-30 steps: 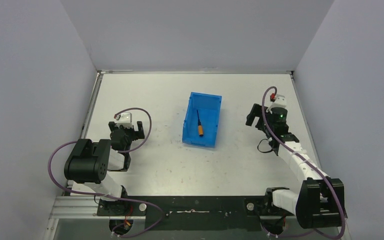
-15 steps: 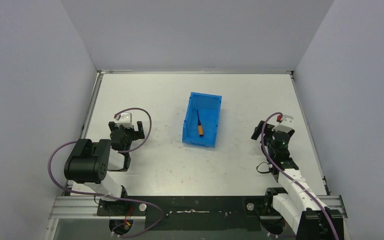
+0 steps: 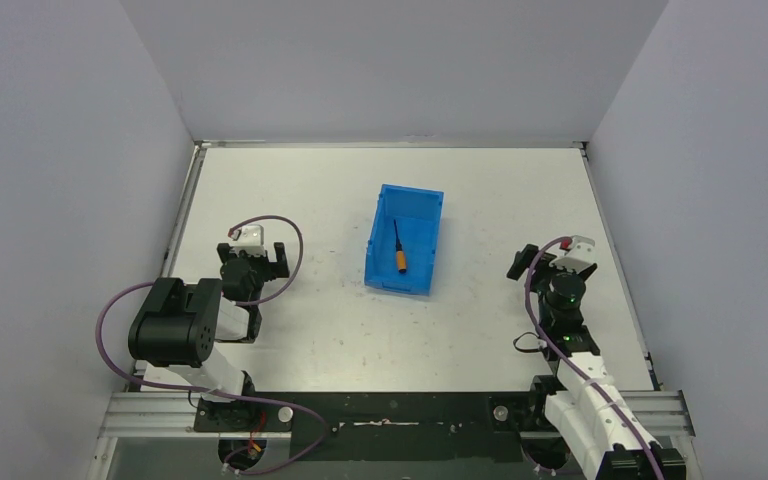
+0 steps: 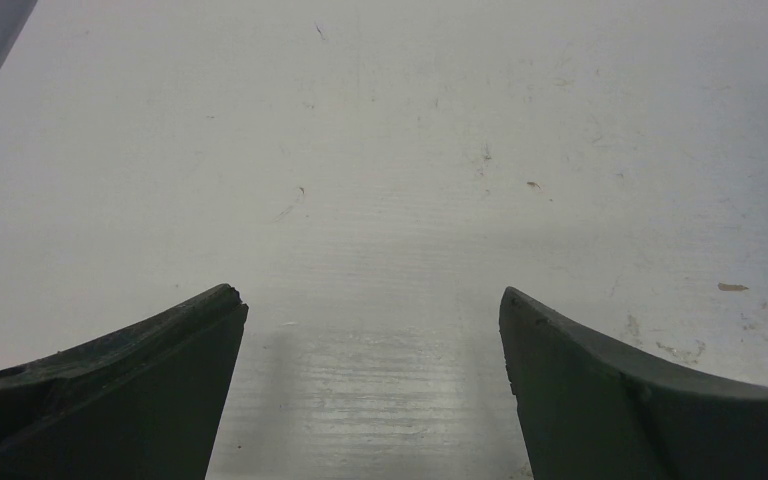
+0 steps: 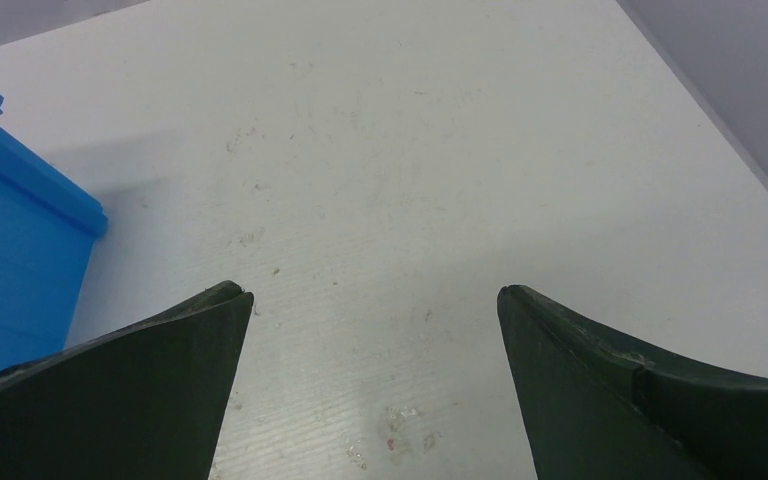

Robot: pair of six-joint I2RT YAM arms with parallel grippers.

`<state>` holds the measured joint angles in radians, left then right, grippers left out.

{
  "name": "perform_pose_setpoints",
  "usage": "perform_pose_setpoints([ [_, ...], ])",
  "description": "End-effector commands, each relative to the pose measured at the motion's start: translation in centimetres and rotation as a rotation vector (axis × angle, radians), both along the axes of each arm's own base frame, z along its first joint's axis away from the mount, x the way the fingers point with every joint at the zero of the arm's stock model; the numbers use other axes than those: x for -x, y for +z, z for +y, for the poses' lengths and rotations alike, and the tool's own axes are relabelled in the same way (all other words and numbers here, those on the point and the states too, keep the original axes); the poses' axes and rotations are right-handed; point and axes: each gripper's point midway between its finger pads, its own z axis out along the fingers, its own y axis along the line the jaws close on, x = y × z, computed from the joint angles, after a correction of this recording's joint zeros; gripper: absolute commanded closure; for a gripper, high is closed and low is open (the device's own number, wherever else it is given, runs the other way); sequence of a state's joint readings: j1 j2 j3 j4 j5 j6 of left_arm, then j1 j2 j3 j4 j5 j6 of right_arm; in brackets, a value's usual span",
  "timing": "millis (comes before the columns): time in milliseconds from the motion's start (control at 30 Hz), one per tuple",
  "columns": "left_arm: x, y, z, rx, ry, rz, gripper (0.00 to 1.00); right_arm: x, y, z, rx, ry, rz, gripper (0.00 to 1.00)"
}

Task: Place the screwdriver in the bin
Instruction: Reset both arms

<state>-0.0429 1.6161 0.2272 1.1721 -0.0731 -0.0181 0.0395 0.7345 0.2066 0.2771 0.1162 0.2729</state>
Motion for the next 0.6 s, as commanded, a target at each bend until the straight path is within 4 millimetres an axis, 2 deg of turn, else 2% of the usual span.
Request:
perform_pose_setpoints([
  [0,-1.15,2.24,-0.04,0.008,-0.003,-0.086,0.03,-0.17,1.6,-0.55,0.008,-0.026,-0.073,0.0],
  [567,-1.13,2.22,-0.03,0.007,-0.003,-0.085,0.03,-0.44,1.27,-0.78,0.008,-0.042,-0.051,0.0],
])
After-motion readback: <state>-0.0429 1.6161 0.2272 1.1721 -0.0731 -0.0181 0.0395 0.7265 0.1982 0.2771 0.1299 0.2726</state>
